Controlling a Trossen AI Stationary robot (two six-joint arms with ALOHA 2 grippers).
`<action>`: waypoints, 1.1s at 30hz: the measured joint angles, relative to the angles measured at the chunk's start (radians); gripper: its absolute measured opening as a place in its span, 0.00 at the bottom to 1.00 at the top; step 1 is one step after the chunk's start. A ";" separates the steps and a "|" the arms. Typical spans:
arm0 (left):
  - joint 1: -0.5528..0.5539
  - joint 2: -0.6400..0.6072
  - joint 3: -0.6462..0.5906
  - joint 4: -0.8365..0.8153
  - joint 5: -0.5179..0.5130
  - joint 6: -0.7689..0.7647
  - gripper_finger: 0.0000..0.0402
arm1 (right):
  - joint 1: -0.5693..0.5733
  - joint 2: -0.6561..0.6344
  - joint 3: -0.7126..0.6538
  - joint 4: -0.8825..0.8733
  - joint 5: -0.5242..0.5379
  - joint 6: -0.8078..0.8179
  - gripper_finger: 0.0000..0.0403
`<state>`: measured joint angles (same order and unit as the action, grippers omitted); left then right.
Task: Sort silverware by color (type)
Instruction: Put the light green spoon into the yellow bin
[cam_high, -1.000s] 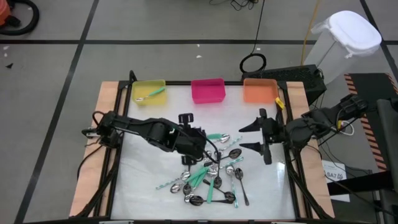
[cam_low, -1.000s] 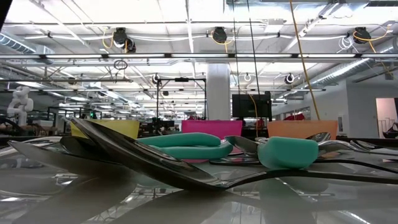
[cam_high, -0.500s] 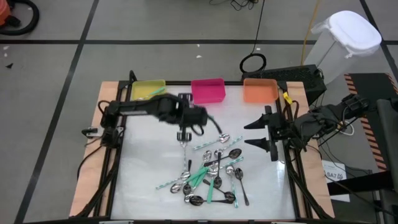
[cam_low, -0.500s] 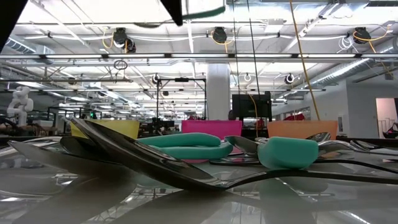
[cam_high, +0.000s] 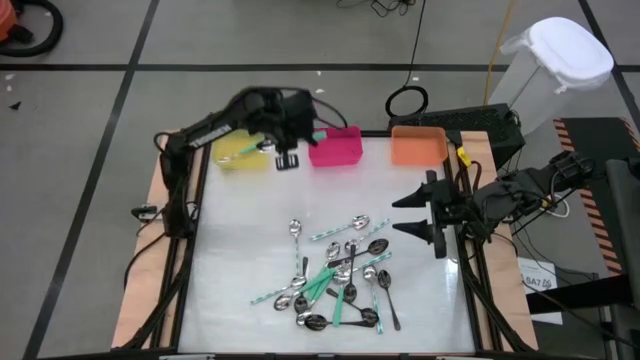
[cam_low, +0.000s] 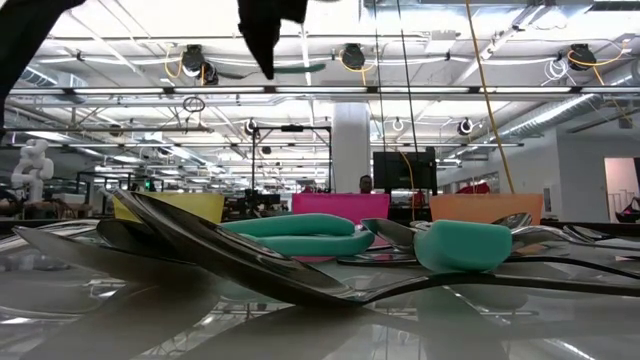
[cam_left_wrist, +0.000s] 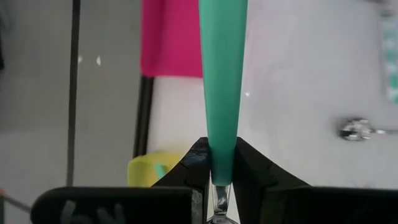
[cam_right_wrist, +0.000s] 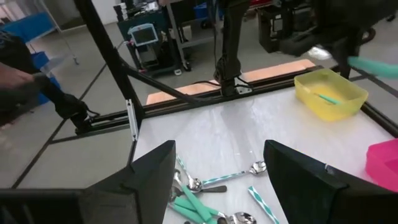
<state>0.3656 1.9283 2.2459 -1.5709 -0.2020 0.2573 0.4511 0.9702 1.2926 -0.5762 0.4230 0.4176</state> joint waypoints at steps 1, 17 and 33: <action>0.023 0.002 0.000 0.000 0.006 0.000 0.10 | 0.000 0.001 0.000 0.000 0.010 0.012 0.60; 0.216 0.001 -0.121 -0.001 0.101 0.047 0.10 | 0.000 0.050 0.000 0.011 0.105 0.140 0.60; 0.413 -0.221 -0.637 0.218 0.126 0.090 0.10 | 0.000 0.099 0.000 0.027 0.178 0.202 0.60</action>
<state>0.7791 1.7072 1.6086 -1.3532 -0.0757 0.3471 0.4511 1.0690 1.2922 -0.5487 0.6013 0.6201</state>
